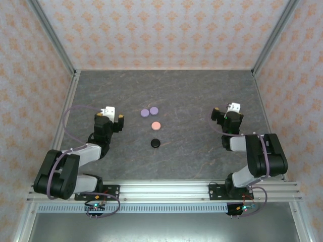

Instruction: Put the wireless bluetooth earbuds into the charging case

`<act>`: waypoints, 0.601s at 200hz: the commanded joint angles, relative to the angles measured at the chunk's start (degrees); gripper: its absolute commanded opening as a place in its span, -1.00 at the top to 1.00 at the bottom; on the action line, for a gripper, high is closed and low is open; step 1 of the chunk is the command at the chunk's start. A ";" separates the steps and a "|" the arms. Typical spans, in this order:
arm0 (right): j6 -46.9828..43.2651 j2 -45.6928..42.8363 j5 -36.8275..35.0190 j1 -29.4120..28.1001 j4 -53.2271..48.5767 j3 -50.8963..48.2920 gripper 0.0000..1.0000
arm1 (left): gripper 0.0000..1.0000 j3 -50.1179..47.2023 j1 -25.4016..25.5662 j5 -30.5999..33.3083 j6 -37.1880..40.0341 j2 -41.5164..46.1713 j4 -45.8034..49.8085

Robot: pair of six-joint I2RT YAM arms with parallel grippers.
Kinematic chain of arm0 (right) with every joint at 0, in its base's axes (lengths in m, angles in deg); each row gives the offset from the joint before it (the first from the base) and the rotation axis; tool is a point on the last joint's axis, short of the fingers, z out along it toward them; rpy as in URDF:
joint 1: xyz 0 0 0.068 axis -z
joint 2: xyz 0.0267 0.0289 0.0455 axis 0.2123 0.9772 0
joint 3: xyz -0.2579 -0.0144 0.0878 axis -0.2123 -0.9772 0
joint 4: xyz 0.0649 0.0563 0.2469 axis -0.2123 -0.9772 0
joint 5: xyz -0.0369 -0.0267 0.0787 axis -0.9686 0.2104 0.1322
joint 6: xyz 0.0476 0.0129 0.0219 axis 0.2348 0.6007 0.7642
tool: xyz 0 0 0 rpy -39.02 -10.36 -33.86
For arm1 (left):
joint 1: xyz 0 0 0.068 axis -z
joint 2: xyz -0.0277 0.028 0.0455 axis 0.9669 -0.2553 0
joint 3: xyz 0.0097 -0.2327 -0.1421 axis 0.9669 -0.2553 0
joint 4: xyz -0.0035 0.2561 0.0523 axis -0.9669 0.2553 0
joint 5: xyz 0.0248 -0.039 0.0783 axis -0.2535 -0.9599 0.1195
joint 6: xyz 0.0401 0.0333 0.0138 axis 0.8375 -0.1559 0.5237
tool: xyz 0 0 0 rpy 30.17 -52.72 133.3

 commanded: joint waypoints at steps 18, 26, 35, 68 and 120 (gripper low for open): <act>1.94 -0.02 3.44 1.52 -3.44 0.57 -0.98 | -0.77 1.26 -2.21 -7.12 0.56 -2.36 -4.95; 1.94 0.05 3.46 1.51 -3.42 0.61 -0.98 | -0.77 1.32 -3.16 -7.76 -0.43 -2.83 -5.40; 1.94 0.05 3.43 1.52 -3.40 0.57 -0.98 | -0.78 0.88 -4.39 -8.26 -1.62 -4.34 -7.79; 1.88 -0.10 3.44 1.52 -3.36 0.57 -0.98 | -0.82 4.19 -7.41 -8.27 -5.44 -9.67 -7.22; 0.70 0.01 0.13 -0.34 -3.52 0.66 -0.99 | -1.00 5.49 -7.23 -3.88 -6.90 -9.69 -4.46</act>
